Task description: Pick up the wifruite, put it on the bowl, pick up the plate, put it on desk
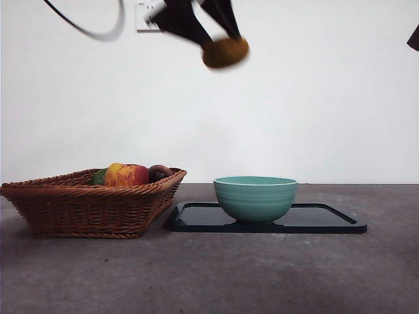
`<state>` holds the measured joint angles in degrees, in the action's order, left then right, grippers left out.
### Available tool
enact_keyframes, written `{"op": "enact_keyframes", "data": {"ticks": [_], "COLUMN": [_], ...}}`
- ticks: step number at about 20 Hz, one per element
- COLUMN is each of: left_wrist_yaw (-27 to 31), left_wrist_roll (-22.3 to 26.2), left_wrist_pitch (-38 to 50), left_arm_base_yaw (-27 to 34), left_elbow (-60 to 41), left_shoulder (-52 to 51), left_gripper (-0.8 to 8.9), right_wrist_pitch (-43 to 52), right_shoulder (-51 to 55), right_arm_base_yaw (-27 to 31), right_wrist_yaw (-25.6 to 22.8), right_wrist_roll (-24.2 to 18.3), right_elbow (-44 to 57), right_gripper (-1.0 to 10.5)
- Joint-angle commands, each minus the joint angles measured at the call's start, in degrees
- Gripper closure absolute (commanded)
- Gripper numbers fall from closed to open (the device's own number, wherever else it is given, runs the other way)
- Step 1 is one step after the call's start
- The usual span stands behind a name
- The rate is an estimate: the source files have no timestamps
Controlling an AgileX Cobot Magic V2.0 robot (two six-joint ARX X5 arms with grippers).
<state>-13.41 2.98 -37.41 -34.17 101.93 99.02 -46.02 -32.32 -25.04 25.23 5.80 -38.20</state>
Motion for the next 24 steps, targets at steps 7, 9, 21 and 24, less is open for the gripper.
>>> {"op": "enact_keyframes", "data": {"ticks": [7,9,21,24], "left_wrist_yaw": [0.1,0.8,15.1,16.7], "left_wrist_roll": [-5.9,-6.8,-20.0,-20.6], "left_wrist_pitch": [-12.0,-13.5,6.8,11.5], "left_arm_base_yaw": [6.6,8.3,10.4,10.4], "left_elbow": [-0.2,-4.0,-39.8,-44.8], "left_shoulder": [-17.8,-21.7,-31.5,-28.3], "left_gripper": [5.99,5.99,5.99,5.99], "right_wrist_pitch": [0.6,0.6,1.0,1.0], "right_shoulder": [-0.1,-0.1,-0.1,-0.1], "right_arm_base_yaw": [-0.3,-0.3,-0.3,-0.3], "right_wrist_yaw": [-0.2,-0.2,-0.2,-0.2], "right_wrist_roll": [-0.3,-0.5,-0.5,-0.5], "right_elbow": [-0.5,-0.5,-0.5,-0.5], "right_gripper": [7.8,7.8,7.8,7.8]}}
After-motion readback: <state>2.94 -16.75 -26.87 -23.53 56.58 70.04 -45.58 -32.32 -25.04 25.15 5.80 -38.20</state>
